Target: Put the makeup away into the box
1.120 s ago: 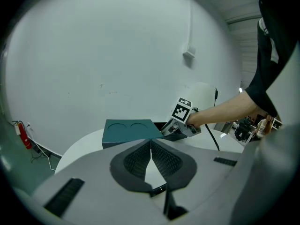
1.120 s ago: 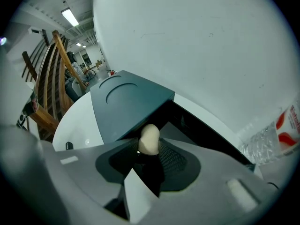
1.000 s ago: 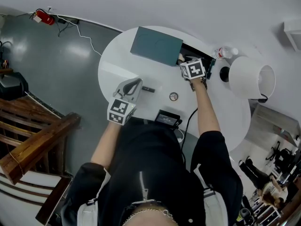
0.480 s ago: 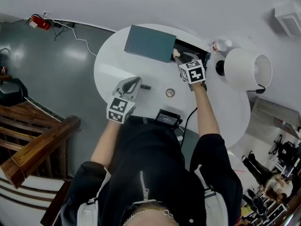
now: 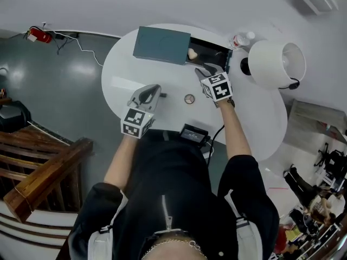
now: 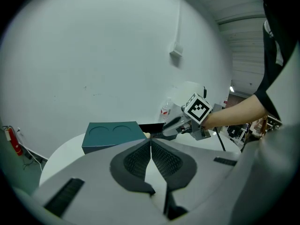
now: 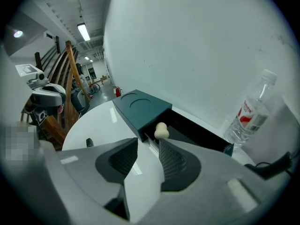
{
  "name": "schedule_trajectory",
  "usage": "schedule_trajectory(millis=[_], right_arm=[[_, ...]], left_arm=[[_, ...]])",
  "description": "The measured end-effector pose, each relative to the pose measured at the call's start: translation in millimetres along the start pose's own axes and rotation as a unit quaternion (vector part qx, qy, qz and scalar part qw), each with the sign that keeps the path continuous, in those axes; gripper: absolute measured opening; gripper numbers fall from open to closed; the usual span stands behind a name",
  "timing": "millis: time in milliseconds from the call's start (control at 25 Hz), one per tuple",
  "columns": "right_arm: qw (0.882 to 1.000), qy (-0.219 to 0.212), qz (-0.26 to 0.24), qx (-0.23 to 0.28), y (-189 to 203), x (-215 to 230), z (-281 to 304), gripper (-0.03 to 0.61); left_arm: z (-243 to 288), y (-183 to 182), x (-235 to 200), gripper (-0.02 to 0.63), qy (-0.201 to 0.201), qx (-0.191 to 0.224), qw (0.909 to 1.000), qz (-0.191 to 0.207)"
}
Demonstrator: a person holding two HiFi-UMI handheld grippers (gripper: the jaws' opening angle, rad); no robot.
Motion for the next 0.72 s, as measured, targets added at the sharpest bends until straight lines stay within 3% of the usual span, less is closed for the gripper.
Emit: schedule_trajectory(millis=[280, 720], right_arm=[[0.999, -0.028, -0.018, -0.009, 29, -32, -10, 0.140], [0.990, -0.093, -0.094, -0.056, 75, -92, -2, 0.179]], left_arm=[[4, 3, 17, 0.014, 0.016, -0.003, 0.9998, 0.014], [1, 15, 28, 0.015, 0.018, -0.014, 0.9996, 0.016]])
Point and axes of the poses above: the fingertips, and each gripper's own axes: z forward along the fingers, x to its right, y out of its underside, the point moved 3 cm from there along -z, backward along the fingers, and after that the axes turned 7 degrees about -z, right-handed, at the moved point
